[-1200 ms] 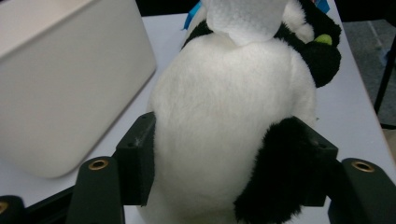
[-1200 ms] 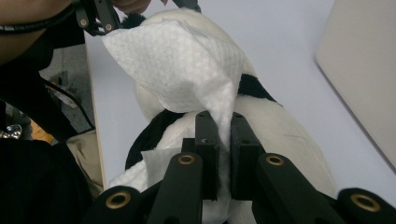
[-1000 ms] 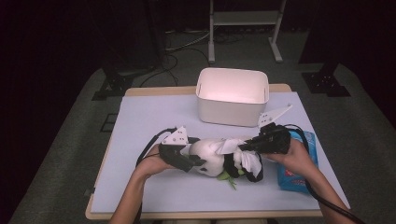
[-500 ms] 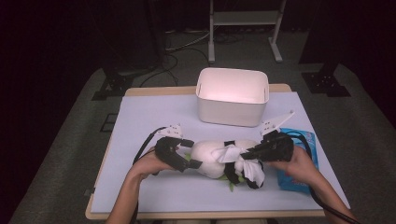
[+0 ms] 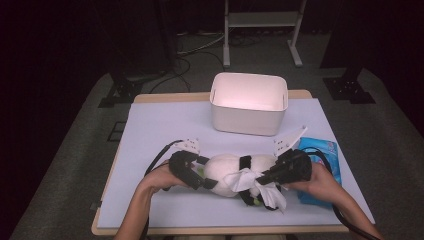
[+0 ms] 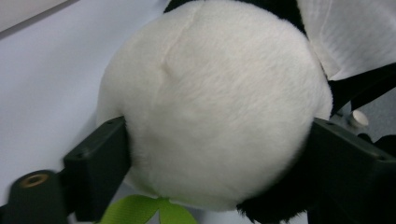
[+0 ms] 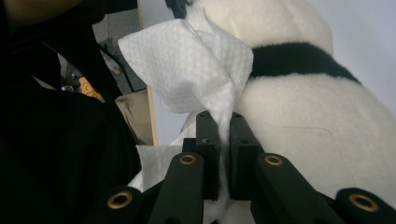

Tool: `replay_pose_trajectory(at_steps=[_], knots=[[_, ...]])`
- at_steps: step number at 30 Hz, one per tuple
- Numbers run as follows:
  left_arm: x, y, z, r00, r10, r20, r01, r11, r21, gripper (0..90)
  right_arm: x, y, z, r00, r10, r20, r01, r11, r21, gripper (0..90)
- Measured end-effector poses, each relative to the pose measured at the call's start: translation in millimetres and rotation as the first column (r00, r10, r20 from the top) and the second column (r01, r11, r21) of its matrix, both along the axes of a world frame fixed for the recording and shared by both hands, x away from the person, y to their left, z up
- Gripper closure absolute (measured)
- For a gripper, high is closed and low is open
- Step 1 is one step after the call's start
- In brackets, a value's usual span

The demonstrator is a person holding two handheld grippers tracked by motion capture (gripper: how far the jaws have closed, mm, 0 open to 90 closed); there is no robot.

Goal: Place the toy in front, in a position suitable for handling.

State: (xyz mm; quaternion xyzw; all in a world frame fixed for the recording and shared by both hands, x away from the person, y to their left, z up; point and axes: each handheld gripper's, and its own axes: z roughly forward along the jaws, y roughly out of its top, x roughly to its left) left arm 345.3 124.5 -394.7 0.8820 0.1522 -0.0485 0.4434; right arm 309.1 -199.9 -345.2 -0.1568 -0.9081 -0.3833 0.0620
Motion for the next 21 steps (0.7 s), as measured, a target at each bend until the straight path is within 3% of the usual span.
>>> replay_pose_trajectory(at_steps=[4, 9, 13, 17, 21], knots=[[-2.2, 2.1, -0.3, 0.9992, 0.012, 0.038, -0.012, 0.9999, -0.007, 17.4, -0.8, 2.9, 9.8, 0.9986, -0.016, 0.051, 0.015, 0.999, 0.034, 84.3], [-6.7, 1.9, 2.1, 0.9958, 0.01, 0.091, -0.01, 0.9999, 0.008, 20.2, 3.2, 0.8, 19.6, 0.9943, -0.044, 0.098, 0.042, 0.999, 0.018, 84.1], [-8.9, 1.2, 2.7, 0.9937, 0.003, 0.112, -0.005, 0.9999, 0.012, 21.1, 0.7, -10.6, 21.1, 0.9906, -0.083, 0.109, 0.082, 0.997, 0.01, 83.9], [-10.3, 1.2, 2.9, 0.9936, -0.004, 0.113, 0.002, 0.9998, 0.017, 20.8, -0.8, -29.7, 18.2, 0.9853, -0.128, 0.113, 0.128, 0.992, 0.004, 83.8], [-9.9, 1.4, 4.3, 0.9969, -0.02, 0.077, 0.019, 0.9998, 0.012, 16.6, -3.0, -39.7, 10.1, 0.986, -0.14, 0.089, 0.141, 0.99, -0.003, 83.8]])
